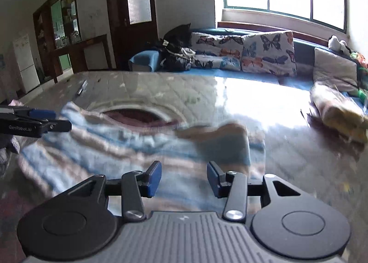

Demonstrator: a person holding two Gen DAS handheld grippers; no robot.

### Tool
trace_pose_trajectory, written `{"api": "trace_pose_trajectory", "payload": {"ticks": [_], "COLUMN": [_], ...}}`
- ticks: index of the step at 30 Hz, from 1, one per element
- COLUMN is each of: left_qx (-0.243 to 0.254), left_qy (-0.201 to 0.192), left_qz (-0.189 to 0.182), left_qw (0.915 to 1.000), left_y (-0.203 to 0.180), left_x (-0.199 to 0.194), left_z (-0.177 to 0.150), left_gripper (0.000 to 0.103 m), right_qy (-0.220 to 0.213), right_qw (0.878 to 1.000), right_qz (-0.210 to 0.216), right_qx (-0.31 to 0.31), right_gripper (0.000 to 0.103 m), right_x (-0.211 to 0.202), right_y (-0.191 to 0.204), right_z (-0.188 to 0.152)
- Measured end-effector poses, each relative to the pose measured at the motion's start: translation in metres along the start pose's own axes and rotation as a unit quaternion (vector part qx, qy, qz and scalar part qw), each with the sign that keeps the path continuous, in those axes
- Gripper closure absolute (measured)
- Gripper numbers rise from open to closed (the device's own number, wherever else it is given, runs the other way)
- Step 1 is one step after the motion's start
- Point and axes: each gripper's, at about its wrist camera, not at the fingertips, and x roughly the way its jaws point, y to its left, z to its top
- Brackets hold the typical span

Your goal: Fold clothes

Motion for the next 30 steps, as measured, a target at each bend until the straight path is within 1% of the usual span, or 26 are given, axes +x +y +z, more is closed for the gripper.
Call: {"api": "trace_pose_trajectory", "payload": {"ticks": [2,4,6,8,10,11,14,15,17,20,23,27,29,30], "left_qx": [-0.010,-0.012,-0.017,-0.021,-0.018,-0.018,-0.018,-0.015,-0.003,0.027,0.060,0.034,0.011,0.008], "left_qy": [0.003,0.007,0.019,0.029,0.025,0.024,0.015,0.010,0.002,0.000,0.006,0.011,0.017,0.014], "left_qz": [0.001,0.012,0.025,0.033,0.032,0.031,0.034,0.037,0.042,0.034,0.048,0.046,0.039,0.038], "left_qw": [0.9999,0.9998,0.9994,0.9988,0.9990,0.9991,0.9992,0.9992,0.9991,0.9991,0.9970,0.9983,0.9991,0.9992], "left_y": [0.005,0.012,0.019,0.025,0.027,0.027,0.027,0.026,0.022,0.013,0.006,0.019,0.026,0.027], "left_x": [0.011,0.021,0.031,0.039,0.041,0.040,0.031,0.027,0.018,0.009,0.006,0.004,0.005,0.003], "left_z": [0.008,0.010,0.009,0.005,0.001,0.001,0.003,0.003,0.002,-0.006,-0.020,-0.032,-0.036,-0.038], "left_gripper": [0.021,0.021,0.021,0.024,0.024,0.024,0.024,0.024,0.024,0.024,0.024,0.022,0.022,0.022], "right_qy": [-0.001,0.001,0.008,0.021,0.026,0.026,0.026,0.025,0.019,0.014,0.012,0.008,0.015,0.018], "right_qw": [1.000,1.000,1.000,0.999,0.998,0.998,0.997,0.997,0.998,0.999,1.000,0.999,0.999,0.999], "right_qz": [0.002,0.001,-0.005,-0.016,-0.020,-0.021,-0.023,-0.027,-0.034,-0.025,-0.012,-0.016,-0.015,-0.015], "right_qx": [0.004,0.007,0.016,0.032,0.047,0.054,0.075,0.075,0.046,0.018,-0.009,-0.032,-0.030,-0.029], "right_gripper": [0.059,0.059,0.059,0.059,0.060,0.062,0.062,0.062,0.061,0.060,0.058,0.057,0.057,0.057], "right_x": [0.013,0.027,0.042,0.056,0.060,0.061,0.061,0.058,0.045,0.026,0.007,-0.011,-0.015,-0.015], "right_y": [-0.004,-0.008,-0.015,-0.025,-0.033,-0.036,-0.045,-0.045,-0.034,-0.018,0.000,0.017,0.019,0.019], "right_z": [0.012,0.022,0.028,0.029,0.028,0.027,0.024,0.023,0.021,0.011,-0.002,-0.024,-0.035,-0.039]}}
